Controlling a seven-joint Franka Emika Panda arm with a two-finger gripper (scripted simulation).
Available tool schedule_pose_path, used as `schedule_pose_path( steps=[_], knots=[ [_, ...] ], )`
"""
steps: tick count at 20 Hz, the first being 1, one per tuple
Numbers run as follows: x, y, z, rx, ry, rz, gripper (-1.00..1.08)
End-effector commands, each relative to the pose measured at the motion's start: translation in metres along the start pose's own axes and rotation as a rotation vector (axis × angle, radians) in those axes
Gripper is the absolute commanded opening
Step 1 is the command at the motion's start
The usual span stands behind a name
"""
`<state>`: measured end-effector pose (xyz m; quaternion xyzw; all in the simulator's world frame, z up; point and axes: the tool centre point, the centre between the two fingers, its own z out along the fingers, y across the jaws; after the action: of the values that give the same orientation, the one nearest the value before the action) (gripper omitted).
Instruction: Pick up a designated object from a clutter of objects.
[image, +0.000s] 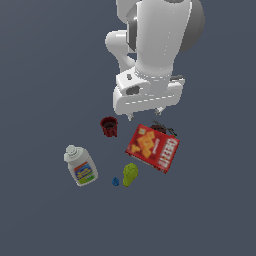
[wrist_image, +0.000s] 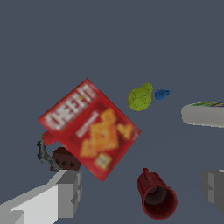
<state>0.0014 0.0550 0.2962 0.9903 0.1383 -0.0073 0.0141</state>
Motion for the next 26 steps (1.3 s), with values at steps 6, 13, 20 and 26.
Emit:
schedule_pose_path(
  steps=[6,13,20,26],
  knots=[
    [-0.004,-0.032,0.034,-0.003,0.002,-0.207,1.0],
    [-0.016,-0.071,0.075,-0.004,0.006,-0.463,1.0],
    [-0.035,-0.108,0.113,-0.003,0.012,-0.721,1.0],
    [-0.056,-0.139,0.143,0.001,0.018,-0.942,1.0]
  ],
)
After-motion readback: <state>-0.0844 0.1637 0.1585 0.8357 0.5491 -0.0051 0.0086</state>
